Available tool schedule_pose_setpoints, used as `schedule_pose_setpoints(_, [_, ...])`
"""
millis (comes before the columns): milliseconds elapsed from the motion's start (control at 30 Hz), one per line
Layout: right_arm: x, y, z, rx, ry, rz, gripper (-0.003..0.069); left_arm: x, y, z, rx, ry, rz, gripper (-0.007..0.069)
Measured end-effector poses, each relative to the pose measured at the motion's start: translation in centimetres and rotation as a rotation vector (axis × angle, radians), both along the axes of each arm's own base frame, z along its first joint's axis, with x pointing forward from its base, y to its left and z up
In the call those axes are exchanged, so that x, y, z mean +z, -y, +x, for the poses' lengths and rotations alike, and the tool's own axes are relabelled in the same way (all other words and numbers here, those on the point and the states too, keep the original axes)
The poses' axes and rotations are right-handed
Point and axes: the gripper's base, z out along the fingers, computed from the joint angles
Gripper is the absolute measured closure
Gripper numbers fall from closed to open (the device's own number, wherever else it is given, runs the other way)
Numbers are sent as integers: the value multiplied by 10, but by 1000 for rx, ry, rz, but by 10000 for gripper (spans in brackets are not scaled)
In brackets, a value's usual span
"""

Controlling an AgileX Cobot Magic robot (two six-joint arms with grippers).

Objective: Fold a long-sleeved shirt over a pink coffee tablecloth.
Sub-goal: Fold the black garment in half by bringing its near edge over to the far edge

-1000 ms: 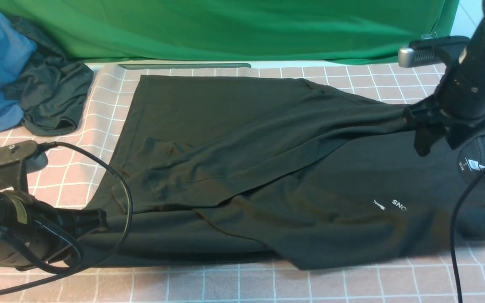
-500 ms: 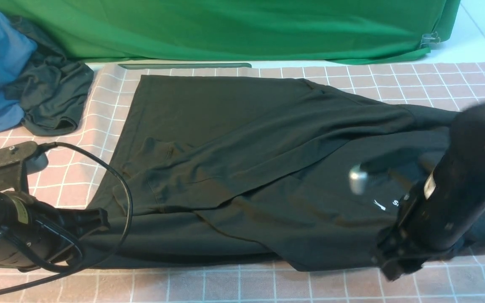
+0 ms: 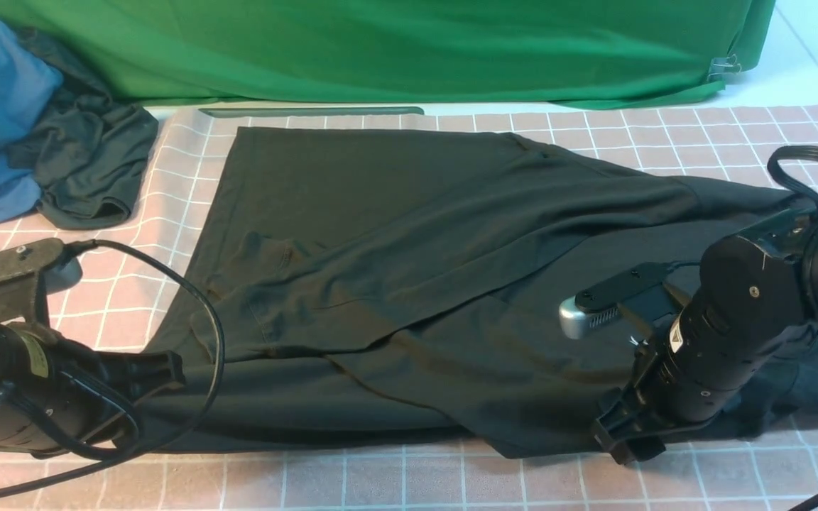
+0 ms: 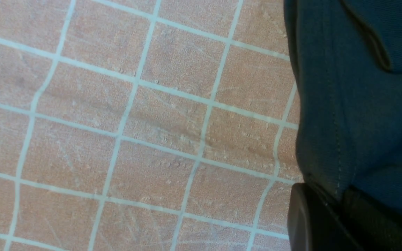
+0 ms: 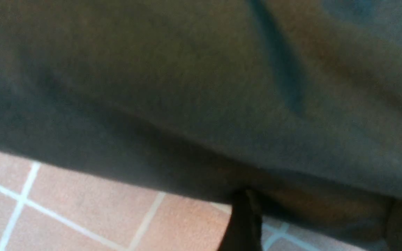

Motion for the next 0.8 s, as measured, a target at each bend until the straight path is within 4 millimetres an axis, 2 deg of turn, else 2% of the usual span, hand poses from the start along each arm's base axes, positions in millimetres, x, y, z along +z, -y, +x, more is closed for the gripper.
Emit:
schedule_pose_setpoints(67, [0, 0, 1, 7, 14, -2, 118, 0, 0, 0, 0, 1, 0, 577])
schedule_pose_setpoints(200, [0, 1, 4, 34, 41, -22, 260, 0, 0, 0, 0, 1, 0, 577])
schedule_pose_setpoints(267, [0, 2, 5, 53, 57, -37, 442, 0, 0, 0, 0, 1, 0, 577])
schedule_pose_setpoints(333, [0, 2, 6, 59, 62, -41, 556, 0, 0, 0, 0, 1, 0, 577])
schedule_pose_setpoints(367, [0, 3, 5, 60, 58, -44, 587, 0, 0, 0, -1, 1, 0, 577])
schedule_pose_setpoints(533, [7, 7, -3, 53, 2, -69, 600, 4, 0, 0, 6, -10, -3, 577])
schedule_pose_setpoints(700, [34, 16, -22, 72, -59, -98, 603, 15, 1, -1, 24, -42, -12, 577])
schedule_pose_setpoints(800, [43, 19, -27, 86, -56, -99, 603, 20, 2, -1, 32, -46, -27, 577])
